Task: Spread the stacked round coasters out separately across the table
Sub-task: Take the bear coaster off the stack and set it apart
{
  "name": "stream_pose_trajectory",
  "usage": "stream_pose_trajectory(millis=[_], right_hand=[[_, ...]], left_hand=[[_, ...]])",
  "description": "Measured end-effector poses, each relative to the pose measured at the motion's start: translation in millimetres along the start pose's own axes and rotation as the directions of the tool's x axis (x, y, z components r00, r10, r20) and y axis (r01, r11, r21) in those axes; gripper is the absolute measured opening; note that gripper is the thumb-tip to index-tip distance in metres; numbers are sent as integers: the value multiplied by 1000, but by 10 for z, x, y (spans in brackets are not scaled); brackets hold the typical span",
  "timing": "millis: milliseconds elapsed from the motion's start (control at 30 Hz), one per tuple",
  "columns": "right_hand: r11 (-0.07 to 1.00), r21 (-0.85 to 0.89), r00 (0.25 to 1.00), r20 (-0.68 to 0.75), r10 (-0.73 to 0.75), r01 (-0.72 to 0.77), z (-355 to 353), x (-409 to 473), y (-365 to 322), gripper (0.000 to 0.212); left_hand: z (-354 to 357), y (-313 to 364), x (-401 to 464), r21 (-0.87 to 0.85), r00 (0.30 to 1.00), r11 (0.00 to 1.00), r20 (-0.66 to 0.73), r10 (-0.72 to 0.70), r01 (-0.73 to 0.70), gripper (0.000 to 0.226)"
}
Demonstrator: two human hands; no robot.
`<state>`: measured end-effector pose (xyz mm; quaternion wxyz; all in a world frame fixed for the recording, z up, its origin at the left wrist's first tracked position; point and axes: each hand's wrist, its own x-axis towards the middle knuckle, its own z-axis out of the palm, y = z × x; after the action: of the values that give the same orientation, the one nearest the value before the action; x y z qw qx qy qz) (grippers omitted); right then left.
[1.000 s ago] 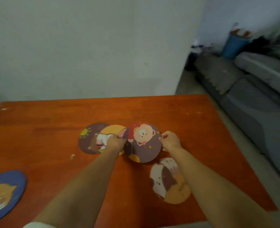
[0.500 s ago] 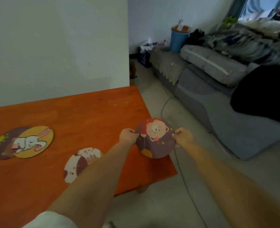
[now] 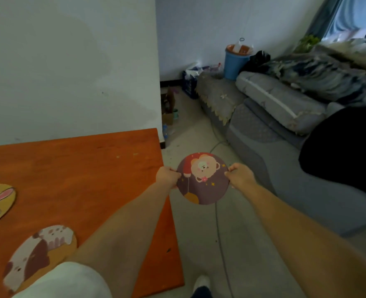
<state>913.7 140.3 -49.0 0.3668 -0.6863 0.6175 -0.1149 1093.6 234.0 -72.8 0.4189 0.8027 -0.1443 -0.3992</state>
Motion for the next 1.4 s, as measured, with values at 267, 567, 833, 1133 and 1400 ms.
stream_pose_trajectory(millis=[267, 567, 833, 1133, 1400], right_hand=[[998, -46, 997, 56, -47, 49, -481, 1216, -219, 25], [949, -80, 902, 344, -259, 303, -170, 2408, -826, 32], [807, -77, 677, 594, -435, 586, 327, 2645, -1478, 36], [500, 56, 226, 844, -486, 864, 1447, 1713, -2142, 20], [366, 61, 84, 925, -369, 929, 2095, 1368, -2408, 10]], left_hand=[[557, 865, 667, -65, 999, 997, -14, -47, 46, 26], [484, 1070, 1190, -246, 931, 965, -323, -168, 89, 30], [361, 866, 940, -382, 772, 917, -548, -323, 113, 34], [-375, -4, 376, -651, 454, 755, -649, -610, 83, 36], [-615, -337, 284, -762, 386, 644, -573, -723, 76, 31]])
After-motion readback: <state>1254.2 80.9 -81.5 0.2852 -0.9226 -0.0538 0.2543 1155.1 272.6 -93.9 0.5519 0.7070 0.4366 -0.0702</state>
